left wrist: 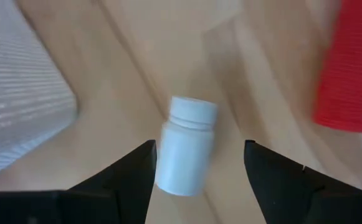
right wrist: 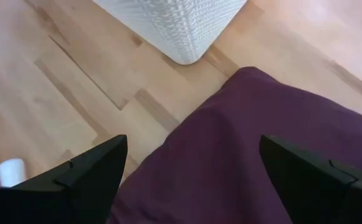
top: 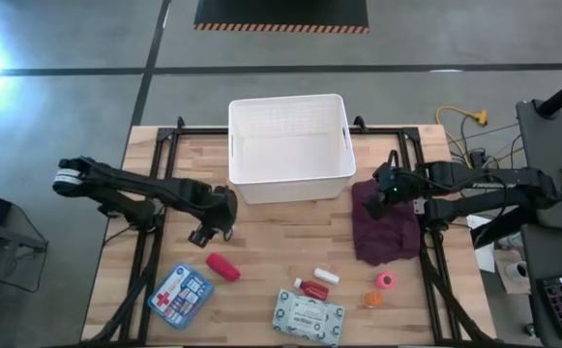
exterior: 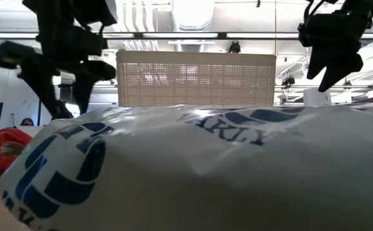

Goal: Pick & place medical supplies in basket/bin
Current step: Put the white pill bottle into the white bin

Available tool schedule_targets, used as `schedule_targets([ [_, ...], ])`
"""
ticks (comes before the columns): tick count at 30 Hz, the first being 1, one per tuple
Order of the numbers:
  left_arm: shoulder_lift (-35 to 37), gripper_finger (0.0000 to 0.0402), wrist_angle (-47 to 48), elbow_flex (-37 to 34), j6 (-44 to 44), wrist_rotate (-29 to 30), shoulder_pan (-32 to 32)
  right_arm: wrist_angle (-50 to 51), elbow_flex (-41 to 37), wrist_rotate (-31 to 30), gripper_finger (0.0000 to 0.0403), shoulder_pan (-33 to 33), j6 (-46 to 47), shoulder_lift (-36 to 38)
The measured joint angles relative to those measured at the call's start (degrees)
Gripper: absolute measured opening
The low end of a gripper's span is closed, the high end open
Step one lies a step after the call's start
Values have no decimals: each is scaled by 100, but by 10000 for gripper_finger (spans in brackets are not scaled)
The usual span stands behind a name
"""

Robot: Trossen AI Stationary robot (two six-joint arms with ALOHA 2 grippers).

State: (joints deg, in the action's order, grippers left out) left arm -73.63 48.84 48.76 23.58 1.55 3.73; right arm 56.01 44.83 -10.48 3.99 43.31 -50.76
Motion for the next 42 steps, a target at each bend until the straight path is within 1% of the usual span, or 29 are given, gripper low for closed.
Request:
schedule_targets([
  [6,-341,224,-209,-318,-5,19,2,29,-2,-7,354,0,-4,4],
  [13,-559,224,-967,-675,-94,66,-51,39,-2,-12,354,0,0,4],
  [19,-706,220,-975,-940,-665,53,-51,41,-6,-11,354,0,17,4],
  [21,-712,209,-963,-1027,-971,2,-51,41,-6,-11,354,0,17,4],
  [24,-680,181,-854,-1054,-1419,-10,-51,39,-6,-11,354,0,17,4],
  [27,-575,157,-668,-995,-1830,7,-49,38,-6,-11,352,0,17,4],
  [33,-71,156,-688,-820,-2496,44,-38,37,-6,-20,352,2,0,4],
  [38,536,157,-671,-418,-3162,219,-38,28,-6,-26,352,2,4,4],
  [42,1066,158,-691,156,-3542,861,-39,15,-6,-35,352,2,7,4],
])
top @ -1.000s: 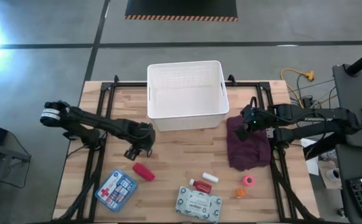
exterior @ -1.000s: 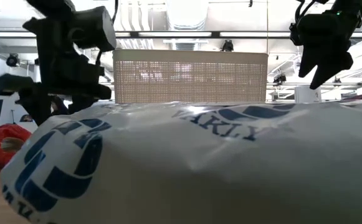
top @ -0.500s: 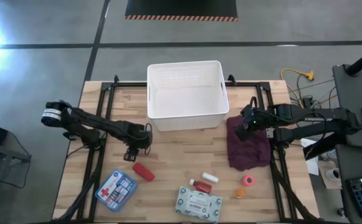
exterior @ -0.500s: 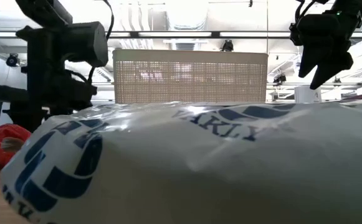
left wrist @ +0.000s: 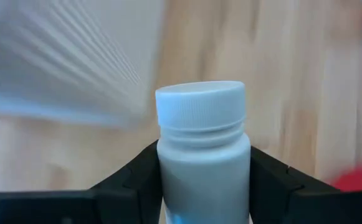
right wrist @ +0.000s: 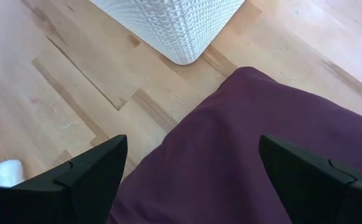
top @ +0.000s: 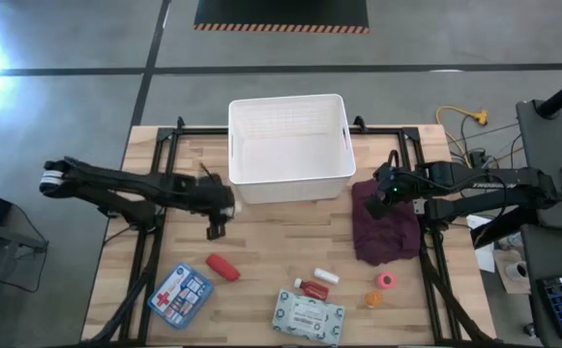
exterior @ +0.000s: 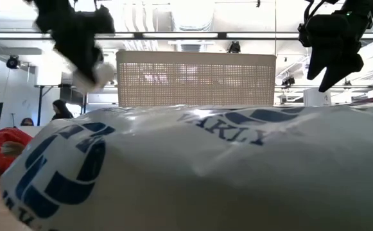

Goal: Pick & place medical supplies in basket/bin
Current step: Put the white pill bottle into the white bin, then put the pink bandage into the white bin

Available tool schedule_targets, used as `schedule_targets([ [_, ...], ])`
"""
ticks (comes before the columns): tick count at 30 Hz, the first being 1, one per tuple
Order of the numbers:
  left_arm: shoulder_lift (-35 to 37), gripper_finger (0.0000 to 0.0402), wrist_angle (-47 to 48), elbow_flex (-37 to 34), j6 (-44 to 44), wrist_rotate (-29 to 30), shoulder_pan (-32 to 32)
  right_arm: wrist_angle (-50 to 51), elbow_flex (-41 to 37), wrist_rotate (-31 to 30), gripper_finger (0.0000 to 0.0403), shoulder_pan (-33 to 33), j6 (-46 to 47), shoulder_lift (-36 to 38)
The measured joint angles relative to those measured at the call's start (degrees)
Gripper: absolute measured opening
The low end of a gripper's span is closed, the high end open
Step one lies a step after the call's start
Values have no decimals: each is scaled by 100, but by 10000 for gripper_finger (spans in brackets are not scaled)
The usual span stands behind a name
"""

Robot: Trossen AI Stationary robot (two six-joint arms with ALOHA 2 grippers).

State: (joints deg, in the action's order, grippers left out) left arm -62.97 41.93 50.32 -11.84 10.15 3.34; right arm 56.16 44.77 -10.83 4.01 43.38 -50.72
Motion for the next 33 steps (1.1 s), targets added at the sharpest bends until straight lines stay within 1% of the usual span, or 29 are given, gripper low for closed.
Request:
schedule_targets([
  [4,392,158,-33,724,-30,855,-1,-23,0,-7,352,0,-3,0],
  [6,522,158,-281,1178,-3,1188,-15,-54,0,-10,352,0,-5,0],
  [8,610,158,-1136,1606,435,1351,-120,-112,0,-34,352,0,-21,0],
  [10,616,159,-2220,1952,1190,1478,-349,-162,0,-127,352,0,-36,0],
  [11,563,159,-2603,2078,1560,1538,-505,-168,0,-157,352,0,-54,0],
  [12,469,159,-2834,2195,1869,1555,-688,-187,0,-180,352,2,-82,0],
  [13,342,159,-2849,2317,2090,1563,-922,-213,0,-203,352,0,-134,0],
  [14,198,159,-2729,2447,2187,1539,-1206,-241,0,-222,352,0,-183,0],
  [15,16,159,-2514,2573,2183,1393,-1499,-260,0,-228,352,0,-234,0],
  [17,-409,159,-1929,2796,1887,637,-2046,-271,0,-241,352,0,-309,0],
  [19,-926,162,-1541,2980,1510,-224,-2402,-275,0,-243,352,0,-328,0],
  [20,-1179,165,-1405,3057,1453,-500,-2510,-275,0,-241,352,0,-328,0],
  [21,-1419,171,-1246,3140,1450,-613,-2560,-272,0,-241,352,0,-330,0],
  [24,-2254,206,-589,3350,1452,-659,-2585,-238,0,-175,352,0,-348,4],
  [26,-2576,236,-158,3719,1451,-604,-2585,-225,0,-18,352,-1,-354,7],
  [28,-2796,263,409,4221,1450,-532,-2567,-143,0,224,352,-23,-385,7],
  [30,-2972,281,986,4641,1478,-491,-2459,18,40,335,352,-124,-430,9],
  [33,-3007,288,1006,5122,1615,-124,-2147,245,197,306,352,-318,-439,9],
])
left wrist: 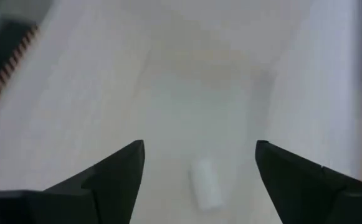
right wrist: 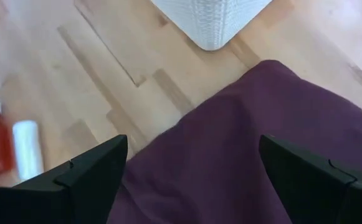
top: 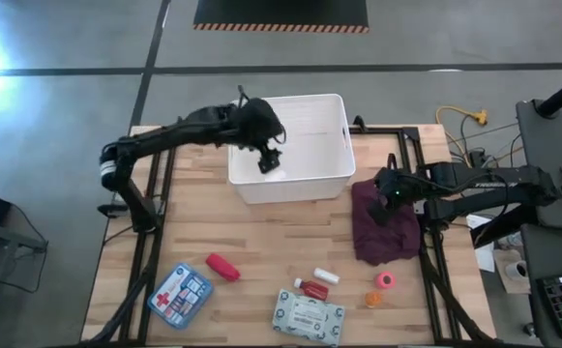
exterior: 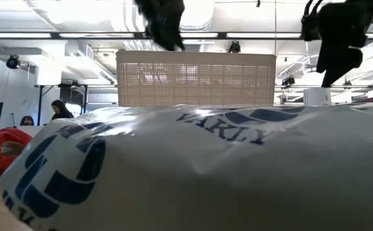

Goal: Pick & place medical supplies in basket/bin
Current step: Put the pink bandage into the white bin

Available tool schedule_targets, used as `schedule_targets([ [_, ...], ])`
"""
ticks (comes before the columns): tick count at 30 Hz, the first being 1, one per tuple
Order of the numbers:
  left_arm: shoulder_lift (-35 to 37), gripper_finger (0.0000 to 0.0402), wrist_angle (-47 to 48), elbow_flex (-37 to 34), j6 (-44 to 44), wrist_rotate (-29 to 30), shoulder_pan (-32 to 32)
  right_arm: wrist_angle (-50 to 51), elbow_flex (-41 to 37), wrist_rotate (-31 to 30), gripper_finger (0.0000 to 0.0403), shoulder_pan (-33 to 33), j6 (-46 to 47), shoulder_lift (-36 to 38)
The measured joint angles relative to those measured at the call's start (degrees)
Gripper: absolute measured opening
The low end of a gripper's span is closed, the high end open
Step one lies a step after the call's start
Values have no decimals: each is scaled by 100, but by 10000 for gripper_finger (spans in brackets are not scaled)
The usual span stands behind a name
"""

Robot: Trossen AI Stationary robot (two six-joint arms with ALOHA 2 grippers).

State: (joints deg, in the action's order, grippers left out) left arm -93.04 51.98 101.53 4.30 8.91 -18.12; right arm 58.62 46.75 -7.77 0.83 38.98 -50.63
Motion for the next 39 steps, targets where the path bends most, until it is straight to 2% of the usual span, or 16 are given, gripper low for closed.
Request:
schedule_targets([
  [2,202,288,-58,294,118,358,157,269,140,-47,352,-108,-26,0],
  [6,683,289,336,477,34,530,255,1113,447,29,352,-364,98,-13],
  [9,1082,289,606,188,-456,465,455,1687,520,574,350,-598,428,-13],
  [12,1669,289,505,-387,-962,439,706,1812,439,1229,343,-1030,807,-15],
  [15,2385,289,2,-1154,-1458,522,918,1729,322,1538,333,-1612,1306,-76],
  [19,3237,289,-965,-2416,-2099,499,1140,1491,251,1577,327,-2453,2169,-290],
  [22,3821,290,-1456,-3303,-2544,550,1179,1148,219,1594,327,-2969,3120,-533],
  [27,4698,290,-1766,-4328,-3038,666,1180,314,141,1808,327,-3542,4865,-1063],
  [32,5283,290,-1877,-4768,-3030,791,1178,-363,135,1869,326,-4066,5972,-1781],
  [39,5645,290,-1801,-4514,-2523,810,1171,-407,148,1830,326,-4507,6900,-2540],
])
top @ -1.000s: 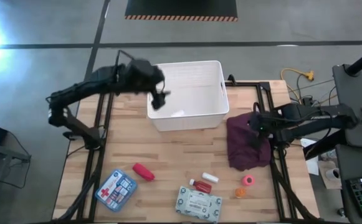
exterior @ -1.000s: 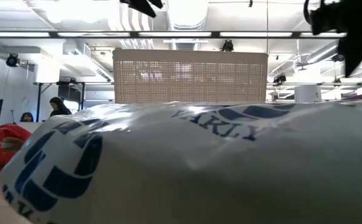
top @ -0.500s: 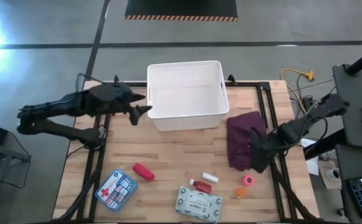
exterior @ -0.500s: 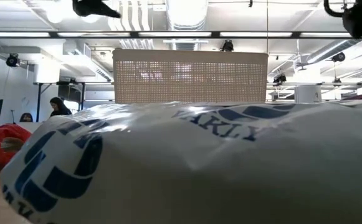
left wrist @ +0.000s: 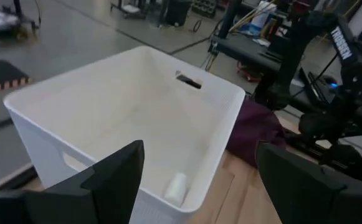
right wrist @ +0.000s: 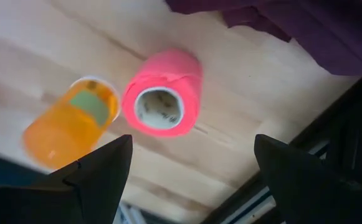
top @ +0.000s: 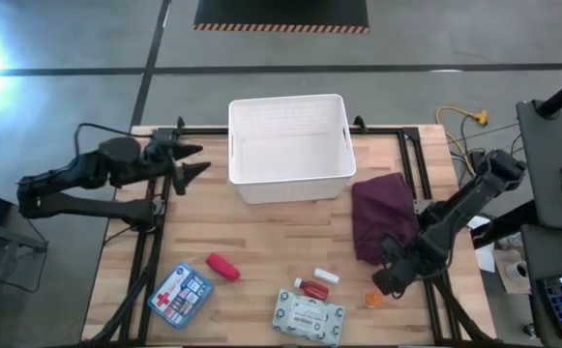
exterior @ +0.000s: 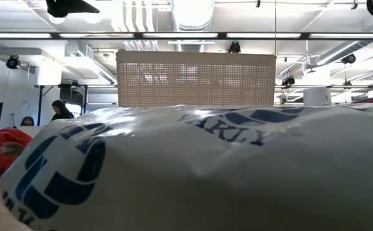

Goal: Pick & place medical supplies in basket/bin
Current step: Put the pink bandage into the white bin

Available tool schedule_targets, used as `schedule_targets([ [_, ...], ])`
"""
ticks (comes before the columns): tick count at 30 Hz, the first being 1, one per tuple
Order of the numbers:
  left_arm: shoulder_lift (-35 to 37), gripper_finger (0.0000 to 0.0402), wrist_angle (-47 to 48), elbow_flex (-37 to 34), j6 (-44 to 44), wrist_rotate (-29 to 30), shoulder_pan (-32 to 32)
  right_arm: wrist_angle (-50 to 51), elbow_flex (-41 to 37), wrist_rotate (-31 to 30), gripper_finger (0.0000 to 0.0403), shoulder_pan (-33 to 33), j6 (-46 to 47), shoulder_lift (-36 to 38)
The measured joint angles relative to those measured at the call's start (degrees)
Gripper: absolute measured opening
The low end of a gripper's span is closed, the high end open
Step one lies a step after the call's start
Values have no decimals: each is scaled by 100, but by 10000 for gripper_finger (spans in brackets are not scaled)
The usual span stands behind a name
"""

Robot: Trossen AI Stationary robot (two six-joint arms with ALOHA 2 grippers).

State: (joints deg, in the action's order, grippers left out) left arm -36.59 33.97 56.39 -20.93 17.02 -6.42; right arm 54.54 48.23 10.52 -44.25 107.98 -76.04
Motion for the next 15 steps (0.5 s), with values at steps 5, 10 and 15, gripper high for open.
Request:
schedule_targets([
  [5,-6,290,298,308,234,1,0,-8,0,-194,293,0,55,-285],
  [10,-55,290,587,492,243,0,0,-43,-33,-296,227,0,152,-517],
  [15,-60,290,618,511,243,0,0,-383,-139,-282,175,0,113,-763],
])
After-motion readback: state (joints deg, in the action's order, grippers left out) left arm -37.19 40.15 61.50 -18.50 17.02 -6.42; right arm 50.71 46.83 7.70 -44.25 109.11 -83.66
